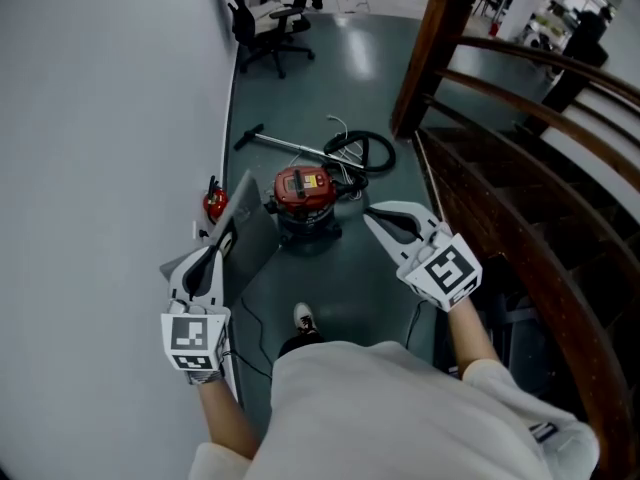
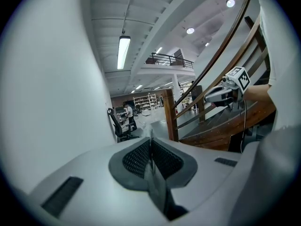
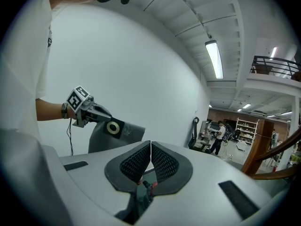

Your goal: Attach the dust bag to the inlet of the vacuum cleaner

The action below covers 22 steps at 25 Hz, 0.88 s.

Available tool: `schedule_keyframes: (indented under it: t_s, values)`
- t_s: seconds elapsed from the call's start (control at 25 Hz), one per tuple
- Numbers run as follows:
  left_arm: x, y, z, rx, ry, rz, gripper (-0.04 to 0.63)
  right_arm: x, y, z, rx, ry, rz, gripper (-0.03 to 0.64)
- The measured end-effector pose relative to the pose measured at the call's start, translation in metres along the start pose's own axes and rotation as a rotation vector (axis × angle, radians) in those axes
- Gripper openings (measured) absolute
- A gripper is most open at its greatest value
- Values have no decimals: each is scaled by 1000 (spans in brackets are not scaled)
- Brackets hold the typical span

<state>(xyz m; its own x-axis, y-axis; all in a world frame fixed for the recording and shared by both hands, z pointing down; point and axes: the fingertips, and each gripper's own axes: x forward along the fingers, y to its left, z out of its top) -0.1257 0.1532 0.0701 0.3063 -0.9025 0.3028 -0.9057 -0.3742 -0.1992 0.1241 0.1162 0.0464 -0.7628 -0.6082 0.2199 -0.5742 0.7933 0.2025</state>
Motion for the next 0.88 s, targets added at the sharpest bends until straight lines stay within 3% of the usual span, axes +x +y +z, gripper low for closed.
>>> schedule_keyframes:
  t_s: [0.24, 0.48, 0.88]
  values:
    - [16, 24, -10, -17, 23, -2, 20, 30, -2, -3, 4, 13, 15, 29]
    - [39, 47, -27, -29, 34, -26, 20, 63, -12, -7, 82, 23, 15, 29]
    - [78, 83, -48, -50, 49, -68, 20, 131, -25, -12, 19, 61, -3, 28]
